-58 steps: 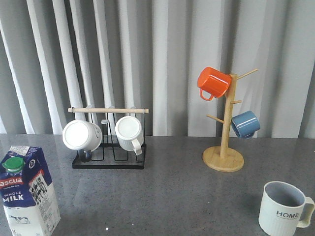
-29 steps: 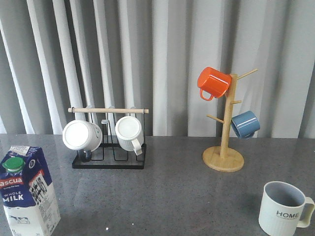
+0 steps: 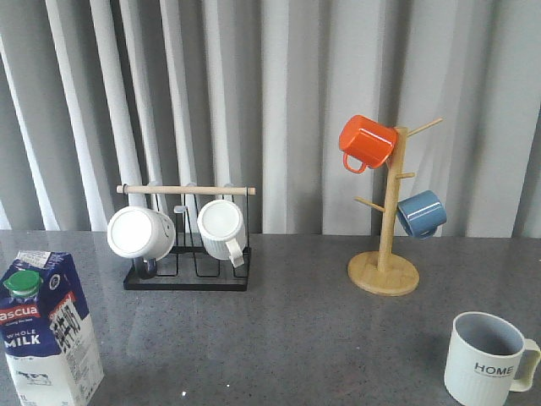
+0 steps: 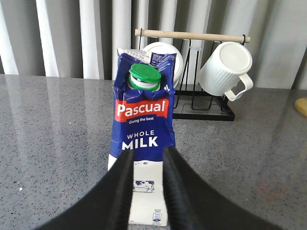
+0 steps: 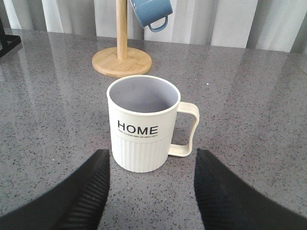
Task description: Place milk next to cup
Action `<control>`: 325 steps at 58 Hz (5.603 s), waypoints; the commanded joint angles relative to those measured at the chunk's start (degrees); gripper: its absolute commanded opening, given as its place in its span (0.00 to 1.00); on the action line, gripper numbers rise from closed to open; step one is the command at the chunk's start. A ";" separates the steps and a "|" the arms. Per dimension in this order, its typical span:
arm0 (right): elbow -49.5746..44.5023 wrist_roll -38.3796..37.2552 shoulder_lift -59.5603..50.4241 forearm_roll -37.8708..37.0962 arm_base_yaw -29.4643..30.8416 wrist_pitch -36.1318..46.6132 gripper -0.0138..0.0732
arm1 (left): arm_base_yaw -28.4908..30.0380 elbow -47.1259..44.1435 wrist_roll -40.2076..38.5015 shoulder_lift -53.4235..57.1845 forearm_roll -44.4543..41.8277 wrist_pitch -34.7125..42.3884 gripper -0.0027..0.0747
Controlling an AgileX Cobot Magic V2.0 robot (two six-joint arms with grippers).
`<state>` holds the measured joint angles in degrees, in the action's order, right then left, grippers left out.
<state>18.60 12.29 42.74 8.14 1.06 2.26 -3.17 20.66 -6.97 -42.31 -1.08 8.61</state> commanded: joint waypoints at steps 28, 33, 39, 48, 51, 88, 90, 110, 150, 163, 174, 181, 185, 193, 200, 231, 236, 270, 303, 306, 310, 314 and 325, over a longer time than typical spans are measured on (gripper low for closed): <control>2.13 4.41 7.09 0.12 0.40 10.22 0.63 | -3.71 2.04 -0.16 -4.38 0.33 8.35 0.76; 2.13 6.76 8.65 0.47 0.40 12.25 0.63 | -3.71 2.04 -0.16 -4.38 0.33 8.35 0.76; 2.13 8.37 9.97 3.50 0.45 14.39 0.63 | -3.71 2.04 -0.16 -4.38 0.33 8.35 0.76; 2.13 12.29 11.16 9.43 0.45 16.08 0.63 | -3.71 2.04 -0.16 -4.38 0.33 8.35 0.76; 2.13 16.13 11.24 11.13 0.45 16.12 0.63 | -3.71 2.04 -0.16 -4.38 0.33 8.35 0.76; 1.94 -15.41 28.86 -21.24 15.75 29.10 0.63 | -3.71 2.04 -0.16 -4.38 0.33 8.35 0.76; 1.94 -15.34 29.63 -22.47 16.20 30.29 0.63 | -3.71 2.04 -0.16 -4.38 0.33 8.35 0.76; 1.94 -14.20 36.65 -28.95 17.53 45.09 0.63 | -3.71 2.04 -0.16 -4.38 0.33 8.35 0.76; 2.14 -11.61 52.32 -23.20 17.53 64.25 0.63 | -3.71 2.04 -0.16 -4.38 0.33 8.35 0.76; 3.34 -11.67 56.00 -23.52 17.53 65.23 0.63 | -3.71 2.04 -0.16 -4.38 0.33 8.35 0.76; 5.60 -11.67 56.29 -23.97 17.53 63.30 0.63 | -3.71 2.04 -0.16 -4.38 0.33 8.35 0.76; 7.60 -11.81 56.29 -24.88 17.53 60.82 0.63 | -3.71 2.04 -0.16 -4.38 0.33 8.35 0.76; 8.66 -12.29 56.87 -25.62 17.53 60.39 0.63 | -3.71 2.04 -0.16 -4.38 0.33 8.35 0.76; 9.94 -13.86 59.35 -26.28 17.47 60.75 0.63 | -3.71 2.04 -0.16 -4.38 0.33 8.35 0.76; 10.92 -14.42 61.44 -26.28 17.47 61.40 0.60 | -3.71 2.04 -0.16 -4.38 0.33 8.35 0.76; 11.97 -19.20 62.44 -27.46 15.70 63.55 0.15 | -3.71 2.04 -0.16 -4.38 0.33 8.35 0.76; 11.97 -19.20 60.62 -27.94 13.18 63.94 0.15 | -3.71 2.04 -0.16 -4.38 0.33 8.35 0.76; 19.59 -8.28 57.65 11.86 -23.20 50.69 0.15 | -3.71 2.04 -0.16 -4.38 0.33 8.35 0.76; 23.95 12.11 63.10 32.66 -36.33 51.93 0.16 | -3.71 2.04 -0.16 -4.38 0.33 8.35 0.76; 23.95 12.11 63.21 32.66 -36.38 51.93 0.16 | -3.71 2.04 -0.16 -4.38 0.33 8.35 0.76; 23.95 12.11 63.22 32.99 -36.38 51.93 0.16 | -3.71 2.04 -0.16 -4.38 0.33 8.35 0.76; 23.95 11.95 63.22 32.99 -36.38 52.05 0.16 | -3.71 2.04 -0.16 -4.38 0.33 8.35 0.76; 23.95 12.05 63.22 33.32 -36.84 51.29 0.19 | -3.71 2.04 -0.16 -4.38 0.33 8.35 0.76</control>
<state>41.26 23.99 108.04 42.17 -35.29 50.12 -6.60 20.72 -6.81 -46.72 -1.08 12.39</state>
